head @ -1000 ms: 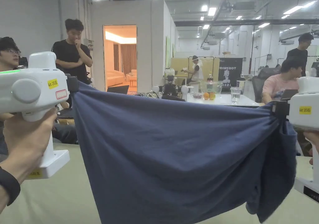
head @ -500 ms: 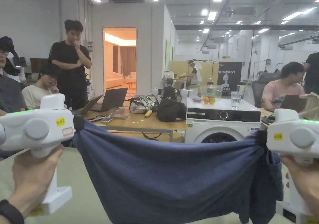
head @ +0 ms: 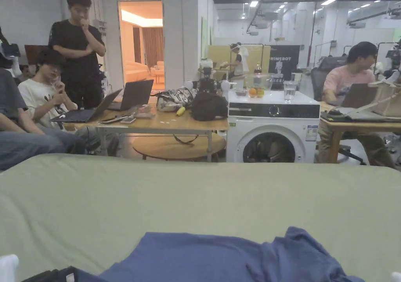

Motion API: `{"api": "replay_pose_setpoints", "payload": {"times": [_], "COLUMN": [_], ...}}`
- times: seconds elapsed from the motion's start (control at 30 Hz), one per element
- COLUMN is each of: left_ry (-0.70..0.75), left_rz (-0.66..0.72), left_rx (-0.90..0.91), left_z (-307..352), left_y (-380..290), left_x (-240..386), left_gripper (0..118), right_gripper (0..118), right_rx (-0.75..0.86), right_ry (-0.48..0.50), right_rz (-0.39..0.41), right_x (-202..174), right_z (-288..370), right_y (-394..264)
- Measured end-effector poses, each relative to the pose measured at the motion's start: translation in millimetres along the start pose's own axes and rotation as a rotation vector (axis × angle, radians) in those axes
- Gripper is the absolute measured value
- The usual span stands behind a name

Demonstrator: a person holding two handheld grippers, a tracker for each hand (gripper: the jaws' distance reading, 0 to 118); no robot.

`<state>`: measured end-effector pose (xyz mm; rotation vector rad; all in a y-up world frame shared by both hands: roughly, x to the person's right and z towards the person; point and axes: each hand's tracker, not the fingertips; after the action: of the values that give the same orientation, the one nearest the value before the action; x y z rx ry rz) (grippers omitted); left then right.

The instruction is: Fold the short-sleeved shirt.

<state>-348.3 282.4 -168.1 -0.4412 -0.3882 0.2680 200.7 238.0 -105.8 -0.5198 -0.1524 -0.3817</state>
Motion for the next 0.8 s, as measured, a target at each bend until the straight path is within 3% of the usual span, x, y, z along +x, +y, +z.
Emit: {"api": "replay_pose_setpoints", "payload": {"times": [0.13, 0.3, 0.5, 0.53, 0.6, 0.63, 0.67, 0.8], "left_ry": [0.043, 0.07, 0.067, 0.077, 0.095, 0.095, 0.088, 0.108], "left_rz": [0.025, 0.076, 0.056, 0.039, 0.01, -0.001, -0.024, -0.146], "left_rx": [-0.026, -0.062, -0.129, -0.13, -0.136, -0.131, -0.107, -0.022], "left_z": [40.1, 71.2, 64.7, 63.0, 62.7, 63.1, 65.0, 61.5], "left_y": [-42.0, -69.4, -92.8, -93.1, -93.5, -90.4, -85.4, -62.3], "left_x": [-7.5, -25.9, -26.6, -25.8, -24.7, -22.1, -17.7, 7.7], "left_gripper": [0, 0, 4, 27, 85, 97, 97, 97], "right_gripper": [5, 5, 7, 18, 58, 83, 90, 89], "right_rx": [0.013, -0.042, -0.082, -0.096, -0.091, -0.073, -0.064, 0.032], "right_ry": [-0.04, -0.082, -0.08, -0.084, -0.11, -0.1, -0.088, -0.031], "right_rz": [-0.078, -0.003, 0.003, 0.019, 0.063, 0.071, 0.074, 0.073], "right_x": [10.4, 18.7, 23.1, 20.8, 18.9, 17.9, 18.1, 4.5], "right_z": [43.5, 69.3, 64.8, 65.7, 68.1, 71.0, 75.4, 86.2], "right_y": [-50.0, -79.8, -95.0, -95.4, -94.9, -93.5, -91.3, -70.5]}}
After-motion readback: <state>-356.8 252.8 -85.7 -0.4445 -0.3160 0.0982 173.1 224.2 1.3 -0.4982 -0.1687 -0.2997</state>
